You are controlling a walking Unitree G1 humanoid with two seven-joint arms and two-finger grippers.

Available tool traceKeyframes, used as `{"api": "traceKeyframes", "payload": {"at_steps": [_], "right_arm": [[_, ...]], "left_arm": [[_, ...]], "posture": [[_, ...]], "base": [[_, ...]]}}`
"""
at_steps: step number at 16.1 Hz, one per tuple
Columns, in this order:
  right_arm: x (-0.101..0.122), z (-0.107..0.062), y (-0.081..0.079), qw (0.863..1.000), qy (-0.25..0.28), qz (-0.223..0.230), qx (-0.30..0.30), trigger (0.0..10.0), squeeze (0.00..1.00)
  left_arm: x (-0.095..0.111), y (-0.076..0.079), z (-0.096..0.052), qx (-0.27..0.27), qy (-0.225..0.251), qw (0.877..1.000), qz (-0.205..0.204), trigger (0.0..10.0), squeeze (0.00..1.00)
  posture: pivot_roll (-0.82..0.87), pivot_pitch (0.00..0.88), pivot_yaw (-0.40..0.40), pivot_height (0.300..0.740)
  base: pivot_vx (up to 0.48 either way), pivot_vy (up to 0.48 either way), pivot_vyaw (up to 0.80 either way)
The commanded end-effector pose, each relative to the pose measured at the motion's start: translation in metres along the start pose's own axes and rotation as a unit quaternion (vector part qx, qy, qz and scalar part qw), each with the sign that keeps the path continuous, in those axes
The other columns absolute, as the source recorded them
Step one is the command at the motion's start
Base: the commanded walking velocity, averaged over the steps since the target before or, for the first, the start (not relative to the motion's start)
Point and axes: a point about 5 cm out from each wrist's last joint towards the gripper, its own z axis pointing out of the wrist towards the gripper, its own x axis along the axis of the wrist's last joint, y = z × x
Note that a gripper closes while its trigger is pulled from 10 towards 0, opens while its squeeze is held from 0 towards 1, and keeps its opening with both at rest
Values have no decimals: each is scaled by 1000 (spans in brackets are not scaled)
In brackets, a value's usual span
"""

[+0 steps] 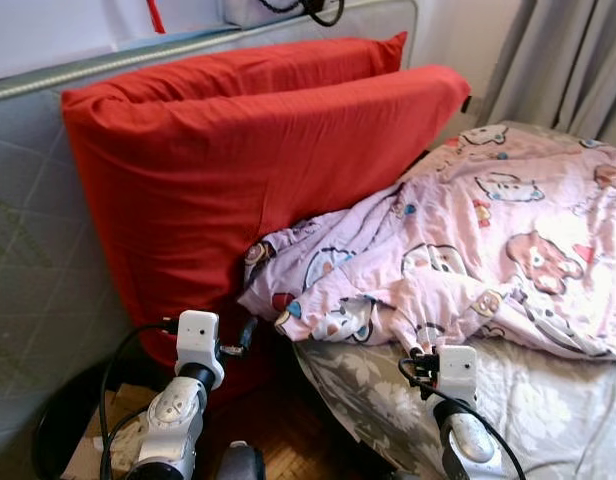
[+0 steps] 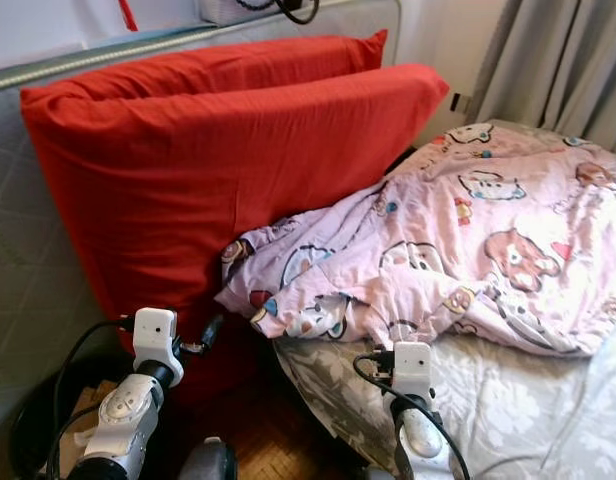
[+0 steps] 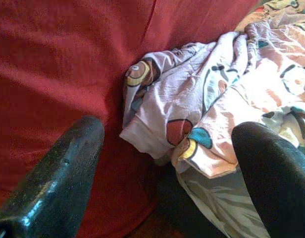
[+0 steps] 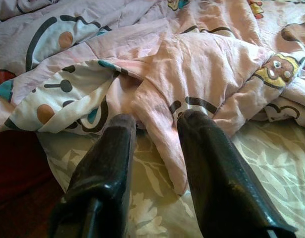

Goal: Clean up the room

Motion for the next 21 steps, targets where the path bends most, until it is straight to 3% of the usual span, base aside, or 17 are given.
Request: {"api": "traceKeyframes", "payload": {"at_steps": [1,9,21], "right_arm": [[1,1,-3,1000,-1,1,3,10000,0],[-3,0,-12,999,-11,-15,33,10000,0],[-1,1,-15,1000,-2,2,29,10000,0]], "left_arm": [[6,-3,4,0,6,1000,-1,10000,0],[8,0,5,-16,10,1000,-5,10000,0],[13,2,10,-24,15,1000,-7,10000,0]], "posture": [[38,2,3,629],[41,6,5,629],[41,5,7,629]], "base": [[0,0,0],[0,0,66],[283,0,61]]}}
